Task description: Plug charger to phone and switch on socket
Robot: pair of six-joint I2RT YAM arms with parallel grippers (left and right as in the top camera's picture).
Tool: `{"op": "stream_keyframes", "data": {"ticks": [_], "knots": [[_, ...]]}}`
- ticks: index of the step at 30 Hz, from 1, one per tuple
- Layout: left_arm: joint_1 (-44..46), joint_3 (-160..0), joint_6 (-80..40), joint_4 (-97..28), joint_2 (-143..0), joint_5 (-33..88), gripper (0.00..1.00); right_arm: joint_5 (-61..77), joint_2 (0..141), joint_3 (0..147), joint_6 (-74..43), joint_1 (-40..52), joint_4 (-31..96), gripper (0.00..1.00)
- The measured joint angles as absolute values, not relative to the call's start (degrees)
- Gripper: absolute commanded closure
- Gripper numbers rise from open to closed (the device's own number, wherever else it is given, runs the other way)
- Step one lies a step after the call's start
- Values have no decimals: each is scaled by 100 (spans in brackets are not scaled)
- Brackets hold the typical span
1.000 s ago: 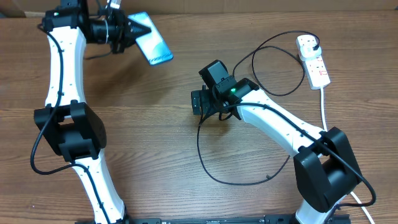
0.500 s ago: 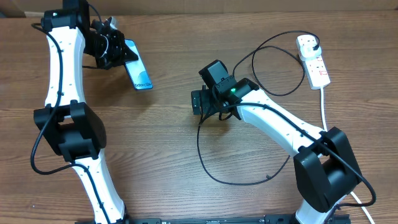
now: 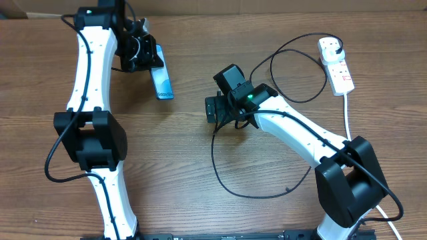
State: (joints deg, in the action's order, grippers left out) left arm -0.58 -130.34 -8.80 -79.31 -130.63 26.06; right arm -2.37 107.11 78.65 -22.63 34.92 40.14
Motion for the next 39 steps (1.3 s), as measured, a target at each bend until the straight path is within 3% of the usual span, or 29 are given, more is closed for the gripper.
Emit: {"op": "stream_keyframes", "data": {"ticks": [39], "knots": [[78,-13034,-878,-7898,-13063,2327,96,-237,10711,7865,-2259,3492,4014,0]]}}
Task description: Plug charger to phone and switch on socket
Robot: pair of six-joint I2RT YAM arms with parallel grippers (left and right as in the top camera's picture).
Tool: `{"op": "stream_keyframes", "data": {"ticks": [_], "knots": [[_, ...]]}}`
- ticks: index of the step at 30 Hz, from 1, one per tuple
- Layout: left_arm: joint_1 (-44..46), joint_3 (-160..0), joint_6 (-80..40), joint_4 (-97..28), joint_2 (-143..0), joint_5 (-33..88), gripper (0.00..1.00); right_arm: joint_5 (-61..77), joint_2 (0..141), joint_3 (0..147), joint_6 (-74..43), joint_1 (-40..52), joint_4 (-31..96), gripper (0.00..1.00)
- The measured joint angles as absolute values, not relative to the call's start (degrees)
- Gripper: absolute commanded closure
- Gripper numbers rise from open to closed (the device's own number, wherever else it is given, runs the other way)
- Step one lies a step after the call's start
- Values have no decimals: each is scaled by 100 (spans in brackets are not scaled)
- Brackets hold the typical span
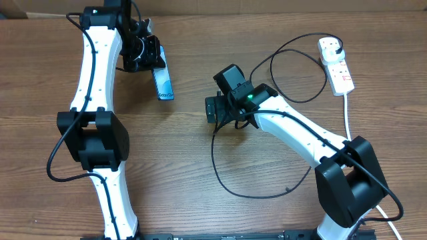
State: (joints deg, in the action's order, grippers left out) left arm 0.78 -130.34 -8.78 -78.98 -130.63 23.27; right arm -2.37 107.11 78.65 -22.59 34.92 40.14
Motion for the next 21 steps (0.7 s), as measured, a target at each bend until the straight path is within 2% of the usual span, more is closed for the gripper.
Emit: {"op": "stream_keyframes", "data": {"ticks": [21], "knots": [[78,-13034,-1273,-7970,-13063,2329,96,-89,10711,7887,-2246,3492,3658,0]]}}
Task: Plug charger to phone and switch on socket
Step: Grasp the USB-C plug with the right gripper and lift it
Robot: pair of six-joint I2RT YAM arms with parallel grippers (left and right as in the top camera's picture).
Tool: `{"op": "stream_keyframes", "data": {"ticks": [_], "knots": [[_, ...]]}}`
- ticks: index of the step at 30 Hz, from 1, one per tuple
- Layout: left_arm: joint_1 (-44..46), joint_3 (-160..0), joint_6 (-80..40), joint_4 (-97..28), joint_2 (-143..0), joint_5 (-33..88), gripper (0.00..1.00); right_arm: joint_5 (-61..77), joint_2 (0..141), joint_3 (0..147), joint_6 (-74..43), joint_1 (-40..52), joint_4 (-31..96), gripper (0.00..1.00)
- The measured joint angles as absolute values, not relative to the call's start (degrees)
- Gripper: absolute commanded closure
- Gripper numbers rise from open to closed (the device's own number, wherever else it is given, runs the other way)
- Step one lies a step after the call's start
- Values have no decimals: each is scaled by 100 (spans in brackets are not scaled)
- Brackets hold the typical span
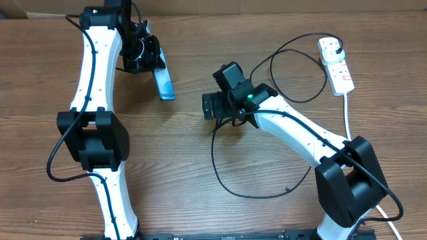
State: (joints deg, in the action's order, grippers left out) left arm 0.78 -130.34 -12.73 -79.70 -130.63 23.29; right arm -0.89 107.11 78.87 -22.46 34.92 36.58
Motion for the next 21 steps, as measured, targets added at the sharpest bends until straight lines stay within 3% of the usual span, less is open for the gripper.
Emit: {"op": "stream_keyframes", "data": {"ticks": [5,8,16,21], "knots": [[78,-13034,-1487,-7953,-13063,2495,96,174,10711,7887,-2250,3492,3382,0],[78,-13034,-1529,-7883,-13063,2582,96,309,10711,7900,-2259,3492,3704,15],[183,-13034,-1769,-7299,-13063,2676,96,130,10713,7902,-2095,3485,4056,16],[281,-13034,-1925,-6523,-13063,2928,96,80,10753,8302,-2069,3356,4534,23]]}}
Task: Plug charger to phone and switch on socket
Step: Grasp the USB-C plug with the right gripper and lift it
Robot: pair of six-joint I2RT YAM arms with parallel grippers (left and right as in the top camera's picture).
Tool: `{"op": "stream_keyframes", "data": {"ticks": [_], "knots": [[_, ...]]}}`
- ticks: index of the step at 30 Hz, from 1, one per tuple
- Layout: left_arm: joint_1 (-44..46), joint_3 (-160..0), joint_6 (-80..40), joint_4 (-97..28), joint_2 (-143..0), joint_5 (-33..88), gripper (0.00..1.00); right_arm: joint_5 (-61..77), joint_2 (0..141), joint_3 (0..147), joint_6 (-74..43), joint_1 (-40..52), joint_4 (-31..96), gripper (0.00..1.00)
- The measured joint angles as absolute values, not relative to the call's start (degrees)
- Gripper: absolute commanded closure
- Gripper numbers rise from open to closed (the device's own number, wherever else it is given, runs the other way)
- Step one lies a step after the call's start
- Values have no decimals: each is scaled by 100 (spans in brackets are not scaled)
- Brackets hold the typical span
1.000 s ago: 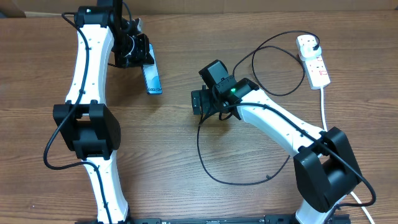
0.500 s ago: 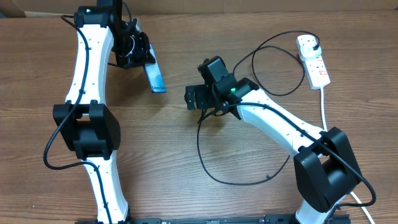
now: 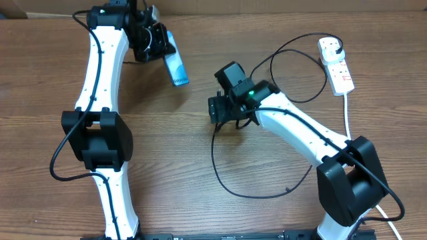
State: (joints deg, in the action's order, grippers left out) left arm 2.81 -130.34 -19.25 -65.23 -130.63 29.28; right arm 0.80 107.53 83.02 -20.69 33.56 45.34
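Note:
My left gripper [image 3: 162, 55] at the far left is shut on the upper end of a slim light-blue phone [image 3: 175, 68], which slants down to the right above the wooden table [image 3: 200, 213]. Near the table's middle my right gripper [image 3: 215, 110] is shut on the plug end of the black charger cable [image 3: 220, 177]; the plug itself is hidden between the fingers. The plug end sits a short way right of and below the phone's free end. The cable loops back to a white socket strip [image 3: 336, 65] at the far right, where its plug is seated.
The black cable makes a large loop on the table in front of the right arm and a second loop near the socket strip. A white lead [image 3: 348, 113] runs from the strip down the right edge. Cardboard lines the far edge.
My left gripper has carried the phone right and farther back, its free end now tilted toward the right gripper. The right gripper shifted slightly right, still shut on the cable end.
At first my left gripper held the phone at the far left, hanging nearly straight down, while the right gripper held the cable end mid-table. The phone stayed about there through the following moments, tilting slightly. Now it is nearer the right gripper.

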Motion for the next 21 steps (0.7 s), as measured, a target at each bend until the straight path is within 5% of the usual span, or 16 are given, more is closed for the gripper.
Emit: {"op": "stream_keyframes", "data": {"ticks": [9,21], "knots": [[303,-13034,-2410,-5345,-13063,3111,96,49,11815,10344,-2145,2910,4934,35],[329,-13034,-3177,-5395,-13063,3273,96,128,12838,10394,-2600,2624,4801,56]]}}
